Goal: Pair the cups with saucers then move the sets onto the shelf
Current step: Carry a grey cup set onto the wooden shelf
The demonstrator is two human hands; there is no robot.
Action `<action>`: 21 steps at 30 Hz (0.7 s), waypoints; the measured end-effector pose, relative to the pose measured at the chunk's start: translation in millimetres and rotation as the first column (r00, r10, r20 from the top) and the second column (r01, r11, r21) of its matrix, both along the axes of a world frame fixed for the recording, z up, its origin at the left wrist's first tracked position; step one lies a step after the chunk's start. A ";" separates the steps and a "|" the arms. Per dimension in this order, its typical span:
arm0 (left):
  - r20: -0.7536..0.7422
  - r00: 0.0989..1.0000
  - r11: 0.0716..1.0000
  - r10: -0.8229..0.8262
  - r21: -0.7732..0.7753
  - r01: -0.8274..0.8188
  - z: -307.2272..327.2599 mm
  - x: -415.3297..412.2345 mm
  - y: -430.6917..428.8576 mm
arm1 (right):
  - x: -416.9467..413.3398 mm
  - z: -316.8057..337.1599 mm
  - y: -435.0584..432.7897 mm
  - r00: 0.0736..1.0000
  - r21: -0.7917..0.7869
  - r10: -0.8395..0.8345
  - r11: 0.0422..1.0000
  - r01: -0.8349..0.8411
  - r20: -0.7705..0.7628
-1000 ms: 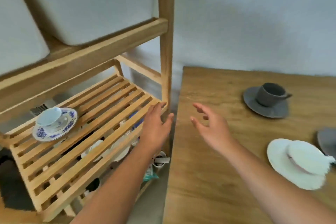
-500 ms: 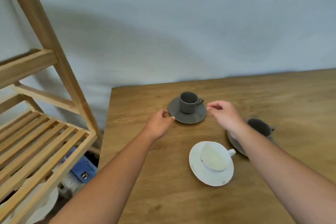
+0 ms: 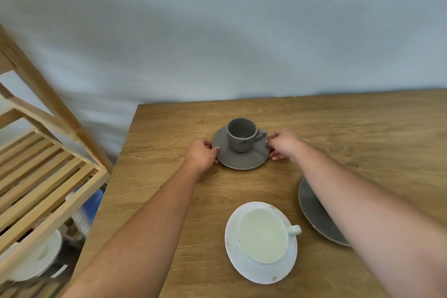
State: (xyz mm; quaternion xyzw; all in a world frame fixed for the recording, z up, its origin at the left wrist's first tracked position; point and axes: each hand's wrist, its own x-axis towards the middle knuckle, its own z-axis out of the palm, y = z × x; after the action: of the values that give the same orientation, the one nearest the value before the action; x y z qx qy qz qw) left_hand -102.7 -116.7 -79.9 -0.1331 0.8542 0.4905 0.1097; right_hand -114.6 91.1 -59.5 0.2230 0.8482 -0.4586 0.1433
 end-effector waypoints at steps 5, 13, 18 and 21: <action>-0.013 1.000 1.000 0.023 0.002 -0.023 -2.1 -4.1 2.6 | -5.4 -8.6 2.6 0.999 -0.056 -0.017 0.998 0.016 -0.029; -0.069 0.995 0.990 0.069 0.126 -0.060 4.1 4.0 -14.7 | -0.5 7.4 -10.1 0.995 -0.066 -0.003 0.998 -0.004 -0.097; -0.111 0.985 0.979 0.131 0.168 -0.111 25.9 20.0 -54.9 | 7.5 33.4 -48.3 0.986 -0.086 0.060 0.994 -0.074 -0.157; -0.124 0.977 0.971 0.174 0.189 -0.149 36.5 37.5 -87.9 | 15.2 47.8 -80.2 0.976 -0.102 0.109 0.986 -0.131 -0.190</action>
State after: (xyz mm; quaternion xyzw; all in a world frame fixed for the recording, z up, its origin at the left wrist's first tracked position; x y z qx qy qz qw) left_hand -65.1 -204.6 -43.4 -0.1572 0.7986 0.5806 0.0210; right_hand -99.4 11.0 -11.7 0.1195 0.8421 -0.5155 0.1045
